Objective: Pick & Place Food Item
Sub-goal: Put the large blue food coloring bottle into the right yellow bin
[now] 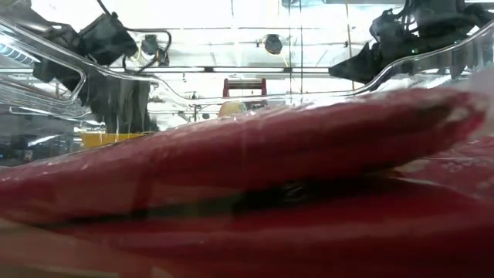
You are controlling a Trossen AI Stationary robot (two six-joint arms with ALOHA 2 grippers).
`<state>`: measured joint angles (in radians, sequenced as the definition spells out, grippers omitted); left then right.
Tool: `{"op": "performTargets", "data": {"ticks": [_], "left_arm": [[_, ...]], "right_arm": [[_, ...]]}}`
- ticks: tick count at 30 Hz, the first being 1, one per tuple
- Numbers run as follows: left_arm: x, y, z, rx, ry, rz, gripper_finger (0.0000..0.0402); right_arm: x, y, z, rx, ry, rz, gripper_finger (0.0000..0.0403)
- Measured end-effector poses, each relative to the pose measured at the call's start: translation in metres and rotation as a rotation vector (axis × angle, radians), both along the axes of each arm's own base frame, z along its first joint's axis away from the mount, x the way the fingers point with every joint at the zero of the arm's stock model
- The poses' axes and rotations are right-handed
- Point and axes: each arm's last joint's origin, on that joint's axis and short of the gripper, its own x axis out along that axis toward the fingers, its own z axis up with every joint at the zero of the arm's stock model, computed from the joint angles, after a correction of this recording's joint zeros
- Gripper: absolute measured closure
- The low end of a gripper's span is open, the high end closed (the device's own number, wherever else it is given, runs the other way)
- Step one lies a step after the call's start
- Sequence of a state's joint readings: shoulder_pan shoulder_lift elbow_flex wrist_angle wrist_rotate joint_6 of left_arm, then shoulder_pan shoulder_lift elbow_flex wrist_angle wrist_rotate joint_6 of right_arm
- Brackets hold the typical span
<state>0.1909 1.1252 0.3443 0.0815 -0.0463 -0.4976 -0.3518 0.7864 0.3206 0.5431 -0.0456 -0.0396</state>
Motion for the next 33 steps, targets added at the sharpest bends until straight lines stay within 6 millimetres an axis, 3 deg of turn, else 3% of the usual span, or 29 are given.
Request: {"op": "performTargets", "data": {"ticks": [6,23,26,33], "left_arm": [[0.004,-0.001,-0.020,0.048,0.127,0.073,0.0078],[0.030,0.003,-0.041,0.139,0.283,0.065,0.0081],[0.030,0.003,-0.041,0.140,0.282,0.076,0.0108],[0.030,0.004,-0.041,0.106,0.262,0.150,0.0220]], "right_arm": [[-0.002,-0.006,0.003,-0.044,-0.015,-0.038,0.0385],[-0.011,-0.005,-0.017,-0.026,-0.082,-0.047,0.0385],[-0.012,-0.005,-0.020,-0.011,-0.076,-0.046,0.0385],[-0.012,-0.005,-0.021,0.001,-0.066,-0.046,0.0385]]}}
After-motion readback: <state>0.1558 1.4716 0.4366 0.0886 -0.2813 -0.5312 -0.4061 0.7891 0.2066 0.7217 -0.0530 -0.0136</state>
